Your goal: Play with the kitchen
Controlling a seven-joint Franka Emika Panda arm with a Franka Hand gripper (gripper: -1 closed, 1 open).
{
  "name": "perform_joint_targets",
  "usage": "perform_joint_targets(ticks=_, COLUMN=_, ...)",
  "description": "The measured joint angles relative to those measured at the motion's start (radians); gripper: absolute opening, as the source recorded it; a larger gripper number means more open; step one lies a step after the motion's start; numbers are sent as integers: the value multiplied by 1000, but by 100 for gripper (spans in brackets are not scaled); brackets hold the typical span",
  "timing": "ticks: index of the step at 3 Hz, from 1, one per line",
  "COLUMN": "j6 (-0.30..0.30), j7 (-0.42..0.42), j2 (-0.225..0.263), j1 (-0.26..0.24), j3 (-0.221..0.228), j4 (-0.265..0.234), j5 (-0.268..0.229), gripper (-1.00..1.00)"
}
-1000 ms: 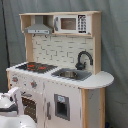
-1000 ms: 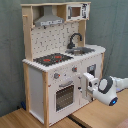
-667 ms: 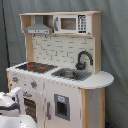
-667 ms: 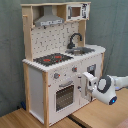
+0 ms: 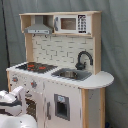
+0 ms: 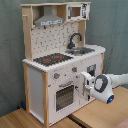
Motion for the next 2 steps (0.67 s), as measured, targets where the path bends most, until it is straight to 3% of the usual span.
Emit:
perform_joint_targets(ticks=1, j6=0, j7=13, j2=-1, j1=-71, j3=49, j4=56, j5=-1, gripper=100)
perform_joint_targets(ticks=2, j6=3, j7=14, j2=-1, j1=-141, j3=61, j4=128, j5=-5, gripper=100)
